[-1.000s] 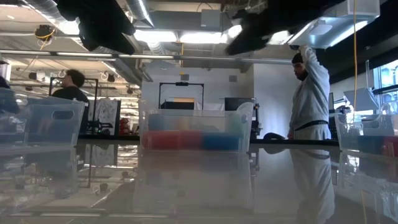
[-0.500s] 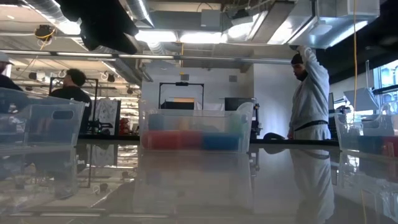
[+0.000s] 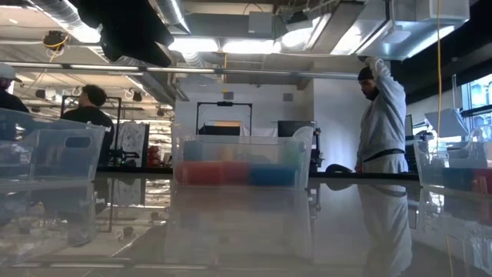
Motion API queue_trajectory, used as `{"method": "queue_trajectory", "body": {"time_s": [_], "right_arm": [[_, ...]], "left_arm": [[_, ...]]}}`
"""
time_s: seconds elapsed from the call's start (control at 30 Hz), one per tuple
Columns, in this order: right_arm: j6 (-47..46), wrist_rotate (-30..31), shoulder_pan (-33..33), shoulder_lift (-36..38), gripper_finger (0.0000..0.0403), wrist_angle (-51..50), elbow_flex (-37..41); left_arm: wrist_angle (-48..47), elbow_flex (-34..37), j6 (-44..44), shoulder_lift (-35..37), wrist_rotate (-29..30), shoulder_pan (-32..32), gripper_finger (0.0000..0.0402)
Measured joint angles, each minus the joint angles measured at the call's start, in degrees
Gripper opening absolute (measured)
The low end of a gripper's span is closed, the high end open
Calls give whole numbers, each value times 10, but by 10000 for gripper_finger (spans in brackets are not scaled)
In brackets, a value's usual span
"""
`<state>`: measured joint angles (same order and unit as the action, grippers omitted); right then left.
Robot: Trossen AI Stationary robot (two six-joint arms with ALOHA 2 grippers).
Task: Sort blocks by size
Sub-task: Put the green cylinder block into the center transparent bin
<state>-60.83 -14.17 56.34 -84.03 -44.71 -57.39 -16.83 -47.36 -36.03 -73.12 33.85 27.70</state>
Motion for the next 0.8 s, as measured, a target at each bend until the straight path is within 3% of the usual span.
{"method": "queue_trajectory", "body": {"time_s": [0.23,0.8], "right_arm": [[-80,-10,61,-5,303,-8,0],[-94,-16,102,-80,303,-21,0]], "left_arm": [[0,0,5,-2,3,0,210],[-1,1,11,-2,3,0,210]]}}
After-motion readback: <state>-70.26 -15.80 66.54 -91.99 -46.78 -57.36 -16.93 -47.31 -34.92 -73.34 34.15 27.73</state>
